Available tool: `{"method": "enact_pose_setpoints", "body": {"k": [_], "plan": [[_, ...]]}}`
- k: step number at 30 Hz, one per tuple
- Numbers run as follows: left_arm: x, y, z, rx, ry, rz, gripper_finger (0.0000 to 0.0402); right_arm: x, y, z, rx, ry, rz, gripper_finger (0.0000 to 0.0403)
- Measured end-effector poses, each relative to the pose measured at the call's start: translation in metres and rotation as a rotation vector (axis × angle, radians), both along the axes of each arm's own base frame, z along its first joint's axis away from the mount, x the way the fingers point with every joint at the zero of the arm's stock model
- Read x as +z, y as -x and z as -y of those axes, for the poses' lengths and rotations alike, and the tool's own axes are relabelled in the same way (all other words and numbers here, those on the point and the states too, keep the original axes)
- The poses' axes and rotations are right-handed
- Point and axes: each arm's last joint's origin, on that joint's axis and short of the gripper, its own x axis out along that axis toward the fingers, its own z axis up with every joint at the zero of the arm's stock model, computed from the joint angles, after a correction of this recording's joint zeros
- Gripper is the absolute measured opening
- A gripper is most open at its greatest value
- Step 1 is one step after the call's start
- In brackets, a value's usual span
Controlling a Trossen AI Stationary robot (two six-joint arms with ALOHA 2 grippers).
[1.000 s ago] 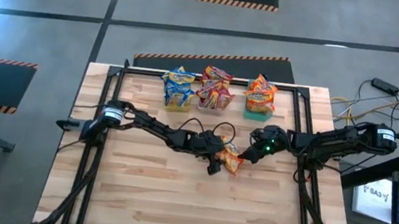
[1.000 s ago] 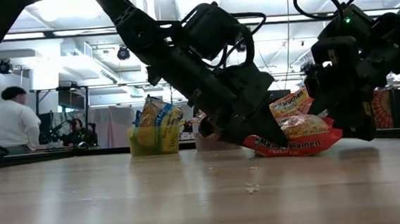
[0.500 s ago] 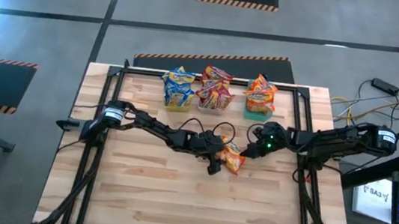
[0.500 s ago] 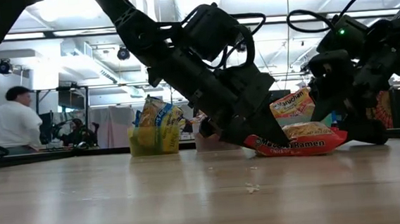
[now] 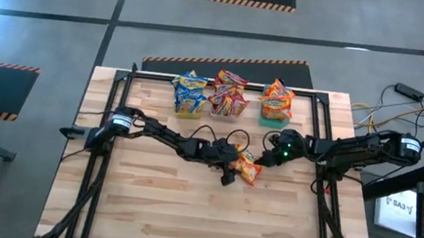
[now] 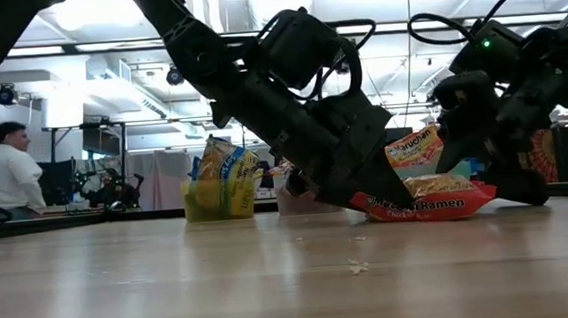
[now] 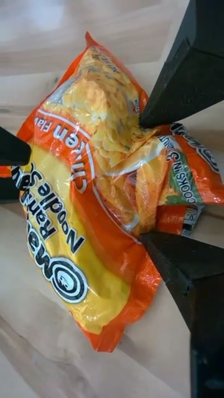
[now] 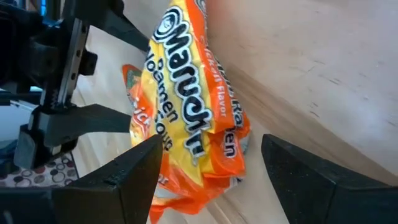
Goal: Sort Maruchan noodles
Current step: Put the orange noodle into the green bin
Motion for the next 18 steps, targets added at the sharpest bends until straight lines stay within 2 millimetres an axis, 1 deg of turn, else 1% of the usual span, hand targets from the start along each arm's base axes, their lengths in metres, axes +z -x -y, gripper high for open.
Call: {"method": "enact_pose_setpoints", "body": {"k": [11, 18], "plan": [[0.002, -0.002, -0.013, 0.025, 0.004, 0.034, 0.0275, 0.008, -0.008, -0.005, 0.024, 0.006, 0.065, 0.0265], [0.006, -0.006, -0.016, 0.034, -0.003, 0.103, 0.0275, 0.015, -0.015, -0.003, 0.053, 0.044, 0.075, 0.0265]]}}
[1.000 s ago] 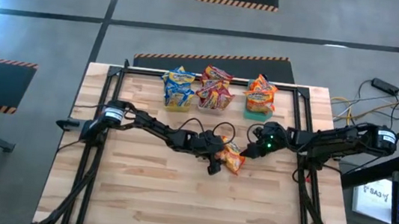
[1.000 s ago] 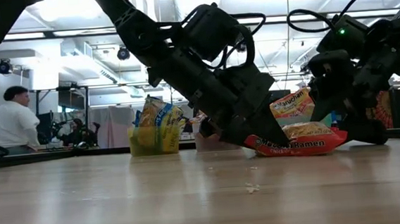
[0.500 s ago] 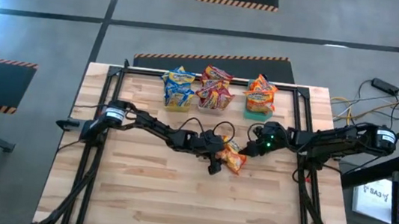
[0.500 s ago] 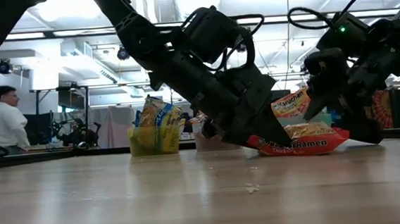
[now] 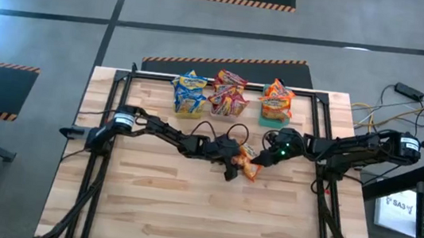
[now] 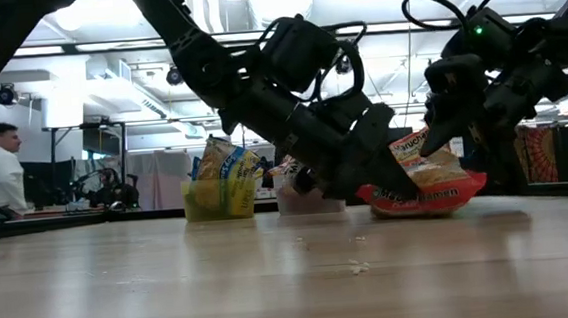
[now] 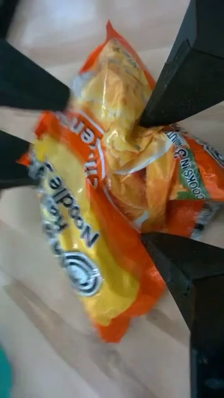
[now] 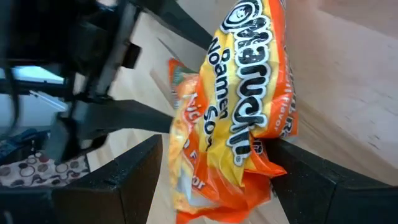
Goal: Sort Maruchan noodles
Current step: Put the orange noodle into the green bin
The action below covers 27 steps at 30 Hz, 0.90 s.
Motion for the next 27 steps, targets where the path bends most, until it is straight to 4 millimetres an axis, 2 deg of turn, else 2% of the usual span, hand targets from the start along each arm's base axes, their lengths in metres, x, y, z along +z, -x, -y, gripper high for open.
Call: {"method": "enact_pose_setpoints", "body": {"k": [5, 12, 27], "plan": [[0.0027, -0.0018, 0.0, -0.009, -0.016, 0.031, 0.0275, -0.0039, 0.003, -0.0006, -0.001, -0.008, -0.049, 0.026], [0.0039, -0.0024, 0.0001, -0.01, -0.018, 0.04, 0.0275, -0.0044, 0.0034, -0.0005, 0.006, 0.018, -0.05, 0.0227], [0.0057, -0.0026, -0.0017, -0.006, -0.018, 0.044, 0.0275, -0.0036, 0.0028, -0.0004, 0.014, 0.031, -0.037, 0.0107]]}}
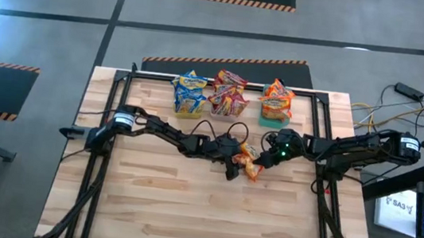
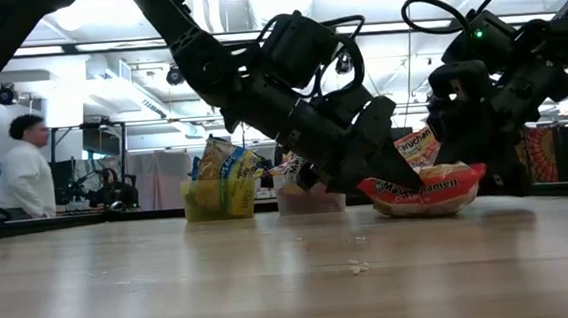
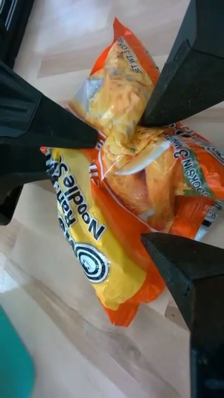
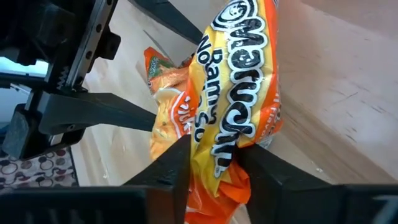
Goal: Sort Maruchan noodles
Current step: Put the orange noodle into the green bin
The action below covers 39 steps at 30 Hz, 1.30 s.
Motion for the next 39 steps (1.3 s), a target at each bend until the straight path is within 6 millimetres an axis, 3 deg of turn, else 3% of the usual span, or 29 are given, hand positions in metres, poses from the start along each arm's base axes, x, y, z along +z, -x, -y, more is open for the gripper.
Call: {"method": "enact_pose_setpoints", "body": {"k": [8, 23, 31, 39], "plan": [[0.013, 0.005, -0.002, -0.025, -0.014, -0.037, 0.0275, 0.001, 0.0, 0.0, 0.005, 0.004, 0.009, 0.0048], [0.047, 0.019, 0.006, -0.083, -0.072, -0.102, 0.0275, 0.009, -0.007, 0.003, 0.074, 0.108, -0.014, 0.0022], [0.051, 0.025, 0.019, -0.101, -0.077, -0.16, 0.0275, 0.044, -0.024, 0.014, 0.175, 0.41, -0.203, 0.0022], [0.045, 0.03, 0.022, -0.083, -0.065, -0.192, 0.0275, 0.098, -0.037, 0.022, 0.293, 0.694, -0.321, 0.0022]]}}
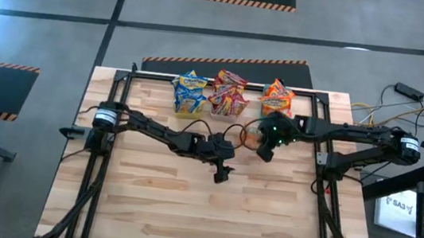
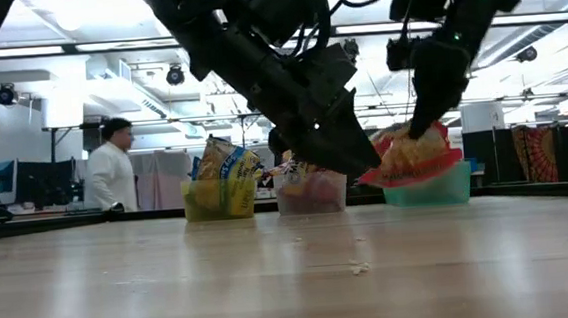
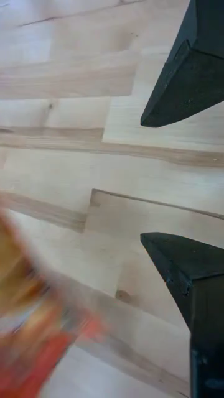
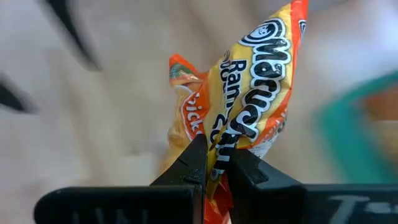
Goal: Sort Maruchan noodles
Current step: Put the orange noodle into the green bin
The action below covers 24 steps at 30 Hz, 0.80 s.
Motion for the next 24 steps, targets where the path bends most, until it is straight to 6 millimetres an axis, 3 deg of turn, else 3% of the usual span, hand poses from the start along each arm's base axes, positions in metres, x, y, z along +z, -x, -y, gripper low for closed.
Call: {"method": "enact_pose_setpoints", "body": {"k": [6, 12, 17, 24], "plan": [[-0.009, 0.006, -0.002, 0.052, -0.014, -0.018, 0.0275, 0.034, 0.004, 0.008, -0.01, 0.316, -0.186, 0.0021], [-0.014, 0.009, -0.002, 0.07, -0.002, -0.009, 0.0275, 0.057, 0.006, 0.012, 0.079, 0.514, -0.292, 0.0021], [-0.016, 0.01, -0.002, 0.07, -0.002, -0.001, 0.0275, 0.058, 0.014, 0.015, 0.222, 0.601, -0.453, 0.0021], [-0.016, 0.01, -0.002, 0.069, -0.003, 0.001, 0.0275, 0.044, 0.022, 0.02, 0.397, 0.636, -0.589, 0.0021]]}}
